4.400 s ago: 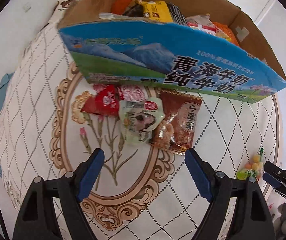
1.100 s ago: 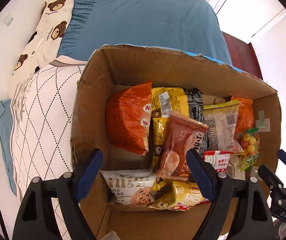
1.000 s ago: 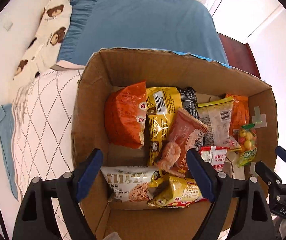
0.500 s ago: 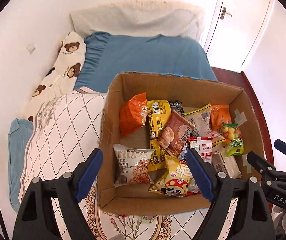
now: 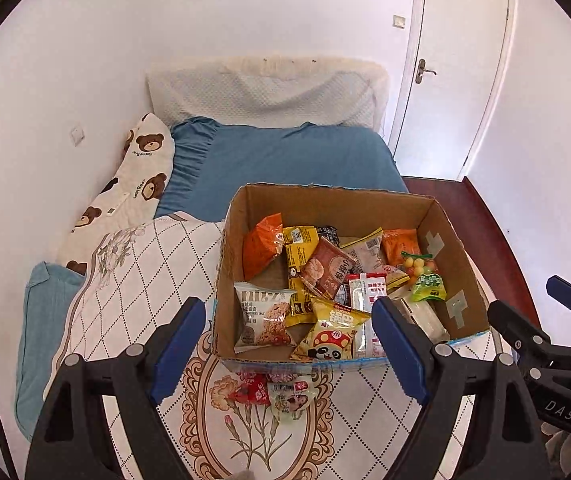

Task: Organize snacks
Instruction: 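Move both tools back toward the last snacks beside the box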

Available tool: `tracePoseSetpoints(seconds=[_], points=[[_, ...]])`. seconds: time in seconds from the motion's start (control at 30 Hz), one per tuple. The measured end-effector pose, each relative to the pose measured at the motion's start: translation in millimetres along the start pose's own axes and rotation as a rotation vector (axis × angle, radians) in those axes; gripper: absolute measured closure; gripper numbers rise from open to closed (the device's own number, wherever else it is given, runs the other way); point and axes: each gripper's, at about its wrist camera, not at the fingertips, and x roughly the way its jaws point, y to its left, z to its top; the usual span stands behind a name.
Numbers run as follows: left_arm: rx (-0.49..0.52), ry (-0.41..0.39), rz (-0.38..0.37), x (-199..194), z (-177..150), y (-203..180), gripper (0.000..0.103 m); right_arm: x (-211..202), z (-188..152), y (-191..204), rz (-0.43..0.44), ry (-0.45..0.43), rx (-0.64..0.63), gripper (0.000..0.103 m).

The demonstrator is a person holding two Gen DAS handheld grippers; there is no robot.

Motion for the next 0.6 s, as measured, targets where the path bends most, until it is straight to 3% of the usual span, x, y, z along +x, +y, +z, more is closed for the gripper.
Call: tracePoseSetpoints(seconds=[0.17,0.27,0.5,0.53,0.6], points=[[-0.002,-0.008,0.001,-13,-17,2,0.018,-25,-13,-4,0.047,-0.016,0.059,0.004],[-0.002,0.021,0.04,-5,-40,13,0.018,-24,-31,-1,0.088,0.026,0.075,0.004],[-0.023,0.237,0.198,61,-117,70,0.018,45,-105,29,0.19,0.23,0.13,0.004],[-0.023,0.261,0.219,70,-125,78,0.018,55,-112,33,0.204,0.246,0.147,0.006],[-0.012,0.295,0.259,81,-136,89,0.018,76,-123,47,0.247,0.274,0.171,0.032]])
